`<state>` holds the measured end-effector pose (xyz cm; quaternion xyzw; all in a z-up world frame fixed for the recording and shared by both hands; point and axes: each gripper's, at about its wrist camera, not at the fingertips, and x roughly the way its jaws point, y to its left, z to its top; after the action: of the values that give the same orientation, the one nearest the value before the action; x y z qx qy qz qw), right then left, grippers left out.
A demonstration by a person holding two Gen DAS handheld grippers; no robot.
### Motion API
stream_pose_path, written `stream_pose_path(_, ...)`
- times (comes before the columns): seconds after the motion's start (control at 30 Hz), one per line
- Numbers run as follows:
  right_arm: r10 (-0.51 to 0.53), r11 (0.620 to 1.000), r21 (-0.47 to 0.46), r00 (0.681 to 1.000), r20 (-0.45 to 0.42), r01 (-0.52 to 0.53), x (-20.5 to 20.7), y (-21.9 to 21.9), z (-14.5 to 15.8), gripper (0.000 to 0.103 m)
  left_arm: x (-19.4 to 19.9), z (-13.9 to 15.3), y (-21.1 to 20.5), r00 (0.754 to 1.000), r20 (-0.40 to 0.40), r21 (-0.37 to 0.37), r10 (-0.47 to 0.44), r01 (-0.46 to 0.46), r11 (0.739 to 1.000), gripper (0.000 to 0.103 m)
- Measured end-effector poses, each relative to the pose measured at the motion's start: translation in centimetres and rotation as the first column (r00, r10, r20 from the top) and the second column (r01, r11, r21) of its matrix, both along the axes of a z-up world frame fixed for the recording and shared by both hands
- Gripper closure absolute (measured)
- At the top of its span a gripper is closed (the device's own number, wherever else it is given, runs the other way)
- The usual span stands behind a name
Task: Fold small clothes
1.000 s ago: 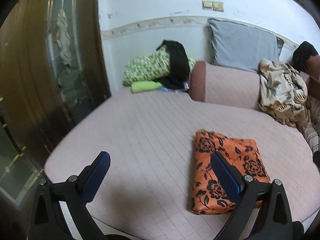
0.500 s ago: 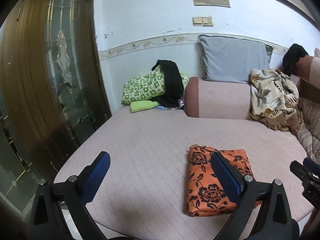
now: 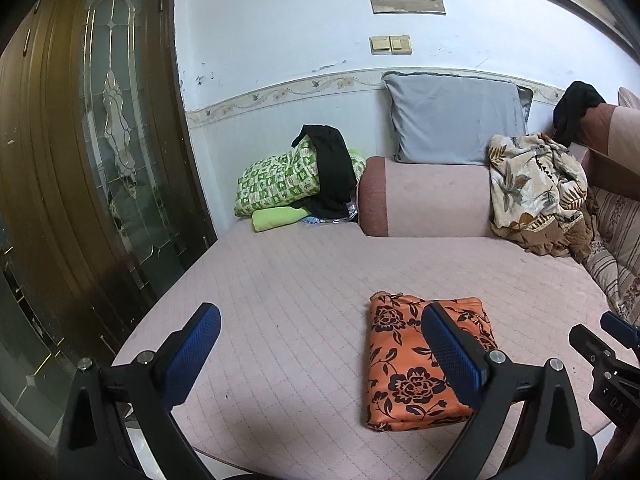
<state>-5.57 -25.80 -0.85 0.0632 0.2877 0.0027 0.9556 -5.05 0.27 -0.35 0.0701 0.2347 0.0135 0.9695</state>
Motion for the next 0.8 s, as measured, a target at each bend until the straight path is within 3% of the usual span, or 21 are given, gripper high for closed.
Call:
stream_pose_path(0.3, 0.011, 1.000, -0.013, 1.000, 0.004, -0.011, 0.0, 1.6, -0.1, 0.033, 0.4, -0.8, 1.4, 0.999, -0.034, -0.020, 0.016, -0.017, 1.000, 0.003)
stream_pose_path(0.8, 0.025, 0.999, -0.026, 0.999, 0.024, -0.024, -0.7, 4.1, 1.1, 0.033, -0.9, 0.1, 2.9, 1.000, -0.011, -0.034, 0.014, -0.014, 0.999, 0.003)
